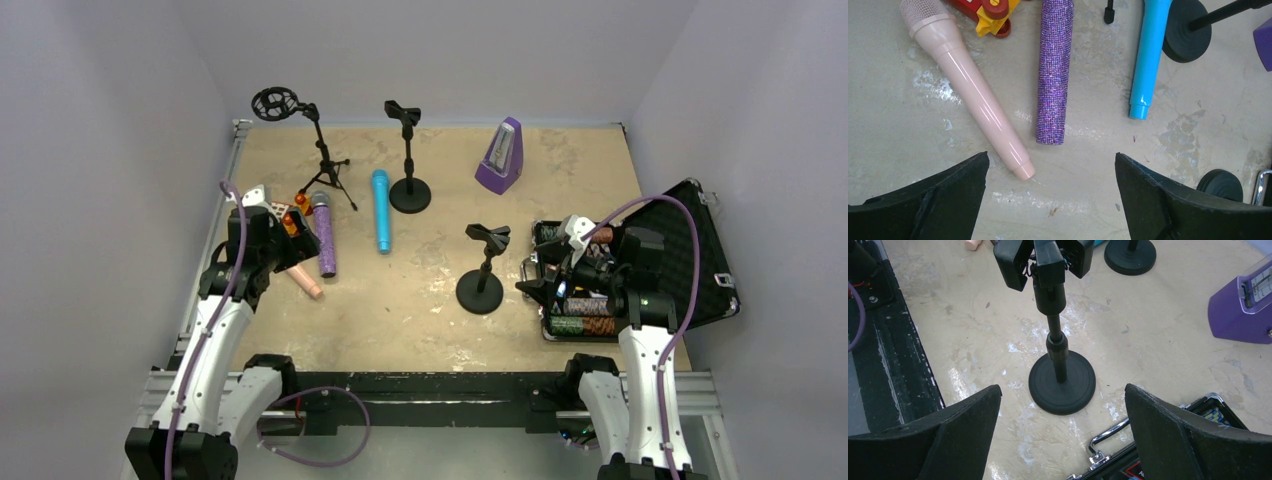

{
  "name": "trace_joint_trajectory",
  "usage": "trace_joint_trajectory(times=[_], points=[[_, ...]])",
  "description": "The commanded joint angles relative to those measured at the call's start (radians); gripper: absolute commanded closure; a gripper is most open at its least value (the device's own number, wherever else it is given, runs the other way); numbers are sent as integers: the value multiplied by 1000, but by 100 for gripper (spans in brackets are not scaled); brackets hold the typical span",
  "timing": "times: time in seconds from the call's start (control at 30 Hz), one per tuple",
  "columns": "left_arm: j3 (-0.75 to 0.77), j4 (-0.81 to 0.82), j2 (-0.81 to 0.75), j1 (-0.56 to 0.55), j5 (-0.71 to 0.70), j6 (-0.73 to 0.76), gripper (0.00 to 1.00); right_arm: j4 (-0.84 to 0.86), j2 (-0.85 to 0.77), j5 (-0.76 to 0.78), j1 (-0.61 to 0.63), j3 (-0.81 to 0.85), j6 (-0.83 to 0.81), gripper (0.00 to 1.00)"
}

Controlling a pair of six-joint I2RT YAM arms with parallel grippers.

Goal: Attach the microphones to the stand

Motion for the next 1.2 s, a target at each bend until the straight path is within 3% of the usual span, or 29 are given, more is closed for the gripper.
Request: trace_joint_trajectory(times=[0.0, 0.3, 0.7, 1.17], points=[[3, 37, 32, 8, -9, 13, 0, 15, -8, -3, -6, -3, 5, 3], [16, 47, 98, 36, -13, -20, 0, 3, -8, -10, -6, 3, -1, 3], [-9, 76, 52, 38, -45, 89, 0, -1, -7, -18, -6, 7, -2, 3], [29, 46, 85, 36, -46, 57, 0, 0, -8, -18, -7, 7, -2, 3]])
